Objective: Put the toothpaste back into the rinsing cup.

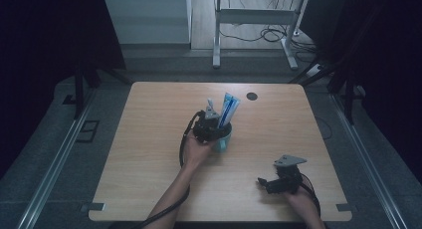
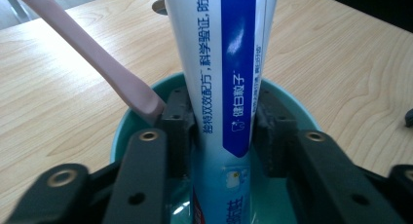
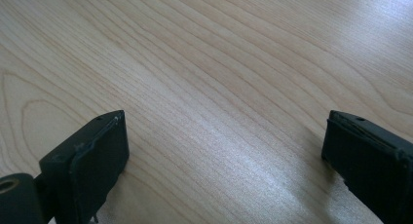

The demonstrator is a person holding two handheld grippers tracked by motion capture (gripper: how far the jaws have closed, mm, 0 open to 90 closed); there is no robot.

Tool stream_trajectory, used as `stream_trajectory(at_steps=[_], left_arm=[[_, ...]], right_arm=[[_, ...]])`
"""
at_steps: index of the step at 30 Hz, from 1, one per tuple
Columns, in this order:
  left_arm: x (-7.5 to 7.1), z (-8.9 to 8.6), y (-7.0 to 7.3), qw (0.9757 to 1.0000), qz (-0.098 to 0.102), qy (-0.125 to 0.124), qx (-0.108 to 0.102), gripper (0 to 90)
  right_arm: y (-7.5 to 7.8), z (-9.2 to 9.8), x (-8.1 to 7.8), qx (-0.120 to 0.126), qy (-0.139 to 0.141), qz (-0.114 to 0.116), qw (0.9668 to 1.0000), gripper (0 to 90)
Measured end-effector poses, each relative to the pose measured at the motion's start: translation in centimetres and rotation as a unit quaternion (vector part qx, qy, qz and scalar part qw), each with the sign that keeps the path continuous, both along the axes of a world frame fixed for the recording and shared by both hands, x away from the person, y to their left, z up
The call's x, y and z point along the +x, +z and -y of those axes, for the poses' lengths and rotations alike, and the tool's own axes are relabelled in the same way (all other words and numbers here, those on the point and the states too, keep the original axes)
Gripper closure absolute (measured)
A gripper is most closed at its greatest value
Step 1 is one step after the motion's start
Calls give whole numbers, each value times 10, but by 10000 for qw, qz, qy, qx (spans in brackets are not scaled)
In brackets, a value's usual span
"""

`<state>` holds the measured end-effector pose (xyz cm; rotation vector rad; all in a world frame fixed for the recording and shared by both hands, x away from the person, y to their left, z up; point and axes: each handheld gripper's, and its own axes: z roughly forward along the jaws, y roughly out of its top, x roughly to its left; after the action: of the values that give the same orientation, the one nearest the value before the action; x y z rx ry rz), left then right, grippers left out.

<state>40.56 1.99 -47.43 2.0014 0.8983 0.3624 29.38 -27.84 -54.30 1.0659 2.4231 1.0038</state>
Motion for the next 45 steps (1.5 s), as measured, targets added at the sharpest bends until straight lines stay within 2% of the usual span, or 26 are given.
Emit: stream_trajectory(at_steps=[10,18,23,31,35,45], left_arm=[[-5,-2,5,9999,158,5,-39,491],[-10,-3,11,9997,177,-62,-156,413],[-14,-4,16,9996,221,-122,-113,376],[-19,-10,17,9993,183,-188,-262,269],[-23,-12,19,9992,209,-245,-227,209],[-34,-20,23,9988,77,-354,-324,149]], right_arm=[[0,0,0,-1,-2,2,10000,30],[0,0,0,-2,-2,1,10000,30],[0,0,0,-1,-2,2,10000,30],[0,0,0,2,-5,-4,10000,30],[0,0,0,0,-1,0,10000,30],[0,0,0,1,-5,-3,10000,30]])
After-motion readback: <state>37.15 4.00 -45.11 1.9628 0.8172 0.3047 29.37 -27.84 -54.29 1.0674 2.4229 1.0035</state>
